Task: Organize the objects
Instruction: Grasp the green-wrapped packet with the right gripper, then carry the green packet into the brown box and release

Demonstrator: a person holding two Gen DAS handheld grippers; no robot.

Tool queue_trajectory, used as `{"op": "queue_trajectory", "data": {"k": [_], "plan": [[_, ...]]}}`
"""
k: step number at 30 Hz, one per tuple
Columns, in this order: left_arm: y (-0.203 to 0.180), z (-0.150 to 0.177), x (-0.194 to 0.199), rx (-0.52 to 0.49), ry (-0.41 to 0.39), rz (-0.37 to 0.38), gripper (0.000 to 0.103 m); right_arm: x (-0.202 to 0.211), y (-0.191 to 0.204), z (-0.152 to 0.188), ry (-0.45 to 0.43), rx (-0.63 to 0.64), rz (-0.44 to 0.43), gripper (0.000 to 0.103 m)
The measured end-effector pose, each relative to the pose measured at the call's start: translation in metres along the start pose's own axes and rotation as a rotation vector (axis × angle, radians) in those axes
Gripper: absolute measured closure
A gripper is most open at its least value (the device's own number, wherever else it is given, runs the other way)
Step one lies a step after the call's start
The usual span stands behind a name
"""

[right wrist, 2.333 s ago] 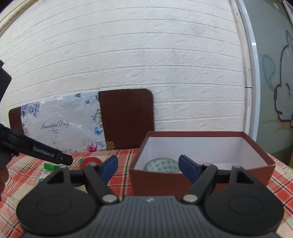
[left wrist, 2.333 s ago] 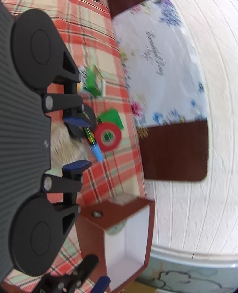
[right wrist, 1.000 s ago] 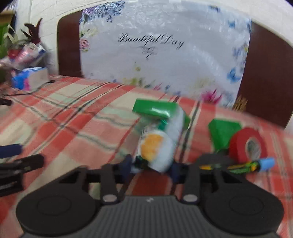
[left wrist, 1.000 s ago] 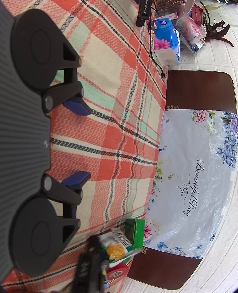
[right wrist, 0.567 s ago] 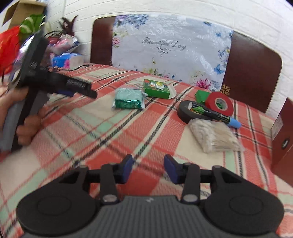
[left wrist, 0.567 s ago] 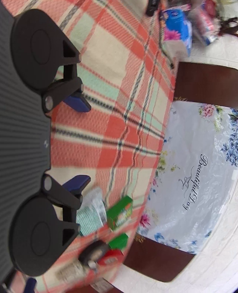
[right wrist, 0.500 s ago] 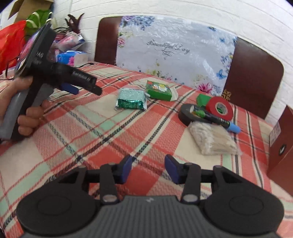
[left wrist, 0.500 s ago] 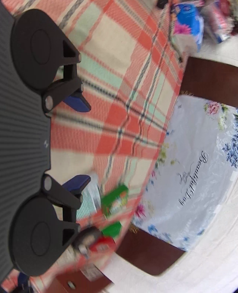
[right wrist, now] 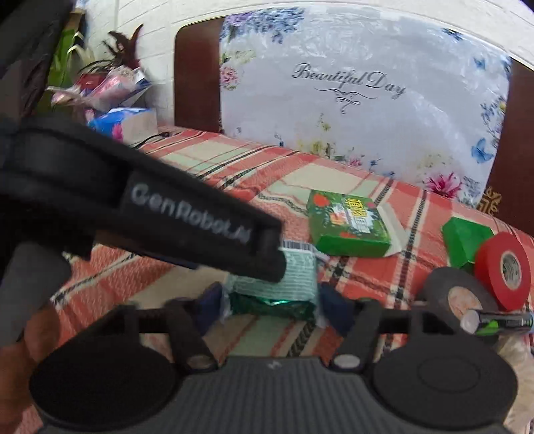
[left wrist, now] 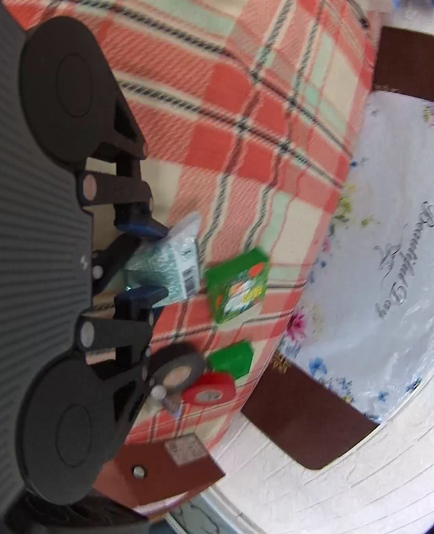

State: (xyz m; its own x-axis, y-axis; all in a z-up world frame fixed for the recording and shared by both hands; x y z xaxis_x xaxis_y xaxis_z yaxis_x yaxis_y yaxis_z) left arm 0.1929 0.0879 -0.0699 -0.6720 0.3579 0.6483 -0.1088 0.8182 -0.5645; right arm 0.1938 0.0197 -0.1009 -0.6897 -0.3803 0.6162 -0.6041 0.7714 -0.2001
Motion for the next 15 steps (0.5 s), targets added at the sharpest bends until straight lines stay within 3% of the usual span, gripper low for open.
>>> {"op": "queue_trajectory", "data": {"k": [4,10,12,15], "plan": [[-0.02,0.04,0.011,-0.045,0.034,0.043,0.07,0.032,-0.001,0.026,0.01,-0.031,0.03,0.054],[-0.072,0.124,0.035,-0.172,0.132,0.138,0.07,0.115,-0.007,0.092,0.017,-0.034,0.071,0.055],[-0.1,0.137,0.036,-0.208,0.18,0.19,0.07,0.142,-0.018,0.106,0.003,-0.029,0.135,0.056],[-0.159,0.142,0.037,-0.315,0.173,0.252,0.07,0.181,-0.047,0.117,-0.07,-0.078,0.271,0.057]]}}
Point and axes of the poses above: each gripper's, at about its wrist camera, not at the fingertips, and x roughly against the way its jaws point, y to its left, z to its underside, the point moved 7 cm from there along -x, roughly the way its jaws point, and after that the axes turned 12 degrees about x, right-handed, at the moved point
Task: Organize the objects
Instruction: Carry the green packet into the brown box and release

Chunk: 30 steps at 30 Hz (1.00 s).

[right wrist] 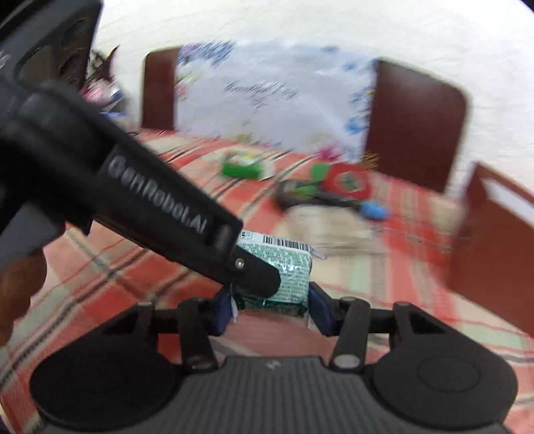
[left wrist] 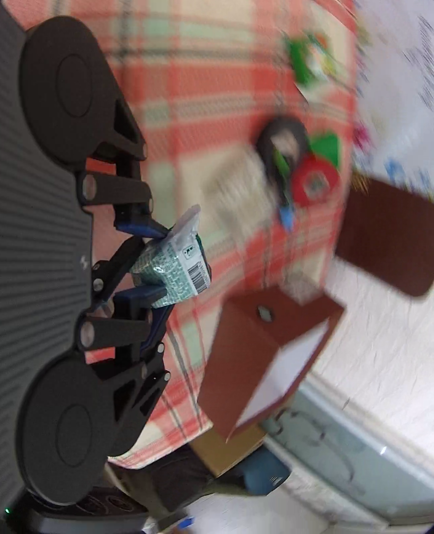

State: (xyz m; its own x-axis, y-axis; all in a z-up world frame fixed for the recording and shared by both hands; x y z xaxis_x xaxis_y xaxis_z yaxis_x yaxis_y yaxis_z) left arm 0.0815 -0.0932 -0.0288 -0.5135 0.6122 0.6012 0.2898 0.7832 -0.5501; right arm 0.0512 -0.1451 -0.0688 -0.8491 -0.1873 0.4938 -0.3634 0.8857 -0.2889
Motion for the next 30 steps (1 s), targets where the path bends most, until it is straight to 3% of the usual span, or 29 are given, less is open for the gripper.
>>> {"op": "queue_trajectory", "data": {"k": [3,8,15,18,20,21,23,24,25,30], "plan": [[-0.063,-0.022,-0.02,-0.139,-0.033,0.027,0.069,0.02,-0.053,-0.006,-0.067,-0.076,0.131,0.057],[-0.156,-0.057,-0.072,-0.281,-0.055,0.084,0.069,0.041,-0.151,-0.011,-0.133,-0.144,0.347,0.057],[-0.217,-0.067,-0.15,-0.382,-0.029,0.046,0.065,0.026,-0.242,0.011,-0.103,-0.265,0.437,0.056],[-0.222,-0.068,-0.17,-0.406,-0.022,0.008,0.064,0.012,-0.26,0.019,-0.08,-0.307,0.434,0.054],[-0.22,-0.069,-0.178,-0.405,-0.021,-0.058,0.061,0.001,-0.267,0.022,-0.051,-0.306,0.448,0.044],[-0.217,-0.069,-0.178,-0.406,-0.027,-0.088,0.055,-0.001,-0.268,0.023,-0.044,-0.307,0.464,0.038],[-0.21,-0.07,-0.17,-0.418,-0.053,-0.14,0.044,0.002,-0.268,0.024,-0.051,-0.33,0.467,0.039],[-0.208,-0.07,-0.164,-0.427,-0.07,-0.159,0.034,0.005,-0.265,0.024,-0.064,-0.348,0.463,0.038],[-0.208,-0.072,-0.158,-0.438,-0.091,-0.176,0.031,0.012,-0.263,0.024,-0.077,-0.364,0.457,0.036],[-0.202,-0.072,-0.116,-0.469,-0.181,-0.241,0.033,0.033,-0.232,0.019,-0.115,-0.402,0.446,0.036]]}}
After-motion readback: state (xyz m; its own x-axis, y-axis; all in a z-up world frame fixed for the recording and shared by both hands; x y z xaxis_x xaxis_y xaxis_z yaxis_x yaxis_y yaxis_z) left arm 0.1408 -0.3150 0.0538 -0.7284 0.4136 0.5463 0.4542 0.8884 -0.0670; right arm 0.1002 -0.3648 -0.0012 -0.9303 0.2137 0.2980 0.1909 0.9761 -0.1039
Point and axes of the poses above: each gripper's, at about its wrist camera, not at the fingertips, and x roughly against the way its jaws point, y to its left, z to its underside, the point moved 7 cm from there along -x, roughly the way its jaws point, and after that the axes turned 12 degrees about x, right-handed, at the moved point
